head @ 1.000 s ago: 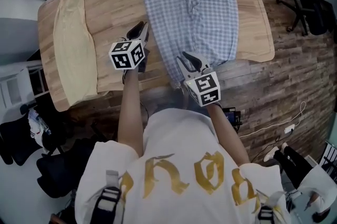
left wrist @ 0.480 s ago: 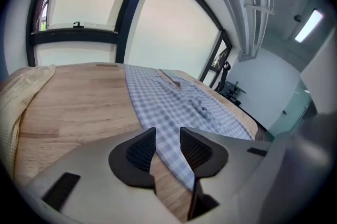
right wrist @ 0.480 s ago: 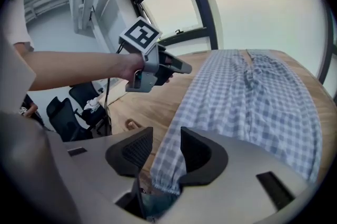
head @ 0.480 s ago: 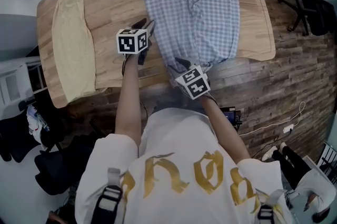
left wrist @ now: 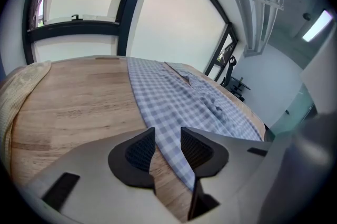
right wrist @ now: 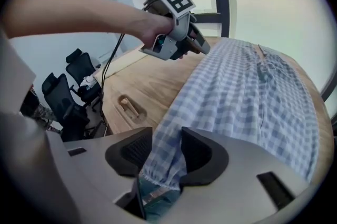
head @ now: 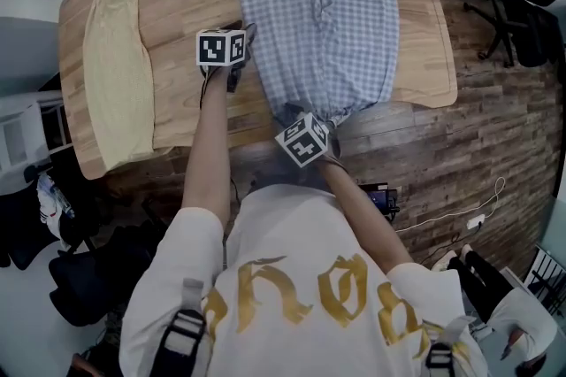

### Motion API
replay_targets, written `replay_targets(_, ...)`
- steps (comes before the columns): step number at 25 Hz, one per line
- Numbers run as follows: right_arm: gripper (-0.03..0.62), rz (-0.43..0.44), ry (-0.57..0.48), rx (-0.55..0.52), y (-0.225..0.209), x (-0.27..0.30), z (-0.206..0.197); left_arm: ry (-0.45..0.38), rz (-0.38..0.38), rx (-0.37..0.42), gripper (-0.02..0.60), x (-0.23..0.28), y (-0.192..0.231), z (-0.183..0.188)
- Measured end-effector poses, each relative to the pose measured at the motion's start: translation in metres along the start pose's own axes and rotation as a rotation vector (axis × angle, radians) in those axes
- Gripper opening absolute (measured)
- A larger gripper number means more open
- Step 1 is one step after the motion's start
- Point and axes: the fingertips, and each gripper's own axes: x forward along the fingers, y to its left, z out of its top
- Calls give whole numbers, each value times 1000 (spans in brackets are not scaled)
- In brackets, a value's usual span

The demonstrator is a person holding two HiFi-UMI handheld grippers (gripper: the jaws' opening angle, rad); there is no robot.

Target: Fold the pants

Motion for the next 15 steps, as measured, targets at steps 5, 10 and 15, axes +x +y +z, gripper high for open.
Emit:
replay_targets(5, 67, -60, 48, -51, -7, 8, -8, 27, 27, -20, 140, 12, 9, 1)
replay_targets(10, 41, -51, 48, -29, -8, 6, -9, 86, 57, -35, 71, 18, 16, -14)
replay_targets(15, 41, -28, 43, 12, -11, 5, -9, 54, 10, -104, 134, 21, 11, -9)
